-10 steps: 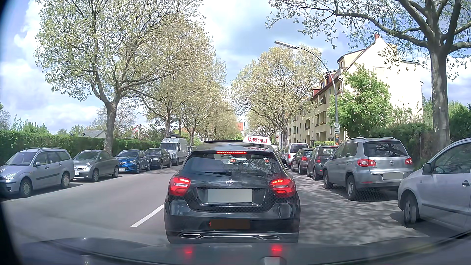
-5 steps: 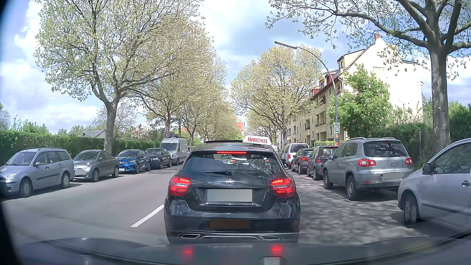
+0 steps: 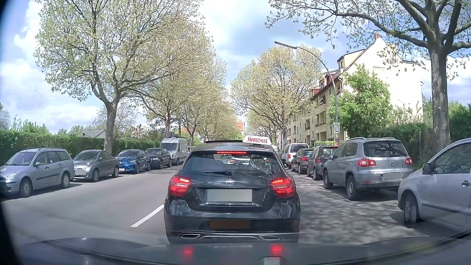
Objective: Follow the waypoints while adhering to traffic rules and regulations
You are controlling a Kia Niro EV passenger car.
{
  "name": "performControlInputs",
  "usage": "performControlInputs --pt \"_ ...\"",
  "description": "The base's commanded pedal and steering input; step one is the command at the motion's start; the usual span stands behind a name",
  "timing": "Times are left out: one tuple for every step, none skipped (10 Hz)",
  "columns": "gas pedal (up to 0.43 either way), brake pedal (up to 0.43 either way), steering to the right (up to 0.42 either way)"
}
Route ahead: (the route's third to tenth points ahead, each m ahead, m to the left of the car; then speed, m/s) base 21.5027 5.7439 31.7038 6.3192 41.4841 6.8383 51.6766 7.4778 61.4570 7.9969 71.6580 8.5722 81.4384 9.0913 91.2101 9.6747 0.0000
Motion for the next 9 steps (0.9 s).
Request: performControlInputs --pt "0.0 0.293 0.009" --pt "0.0 0.293 0.009" --pt "0.0 0.293 0.009" --pt "0.0 0.293 0.009" --pt "0.0 0.293 0.009" --pt "0.0 0.293 0.009" --pt "0.0 0.293 0.009" --pt "0.0 0.293 0.009" --pt "0.0 0.293 0.01"
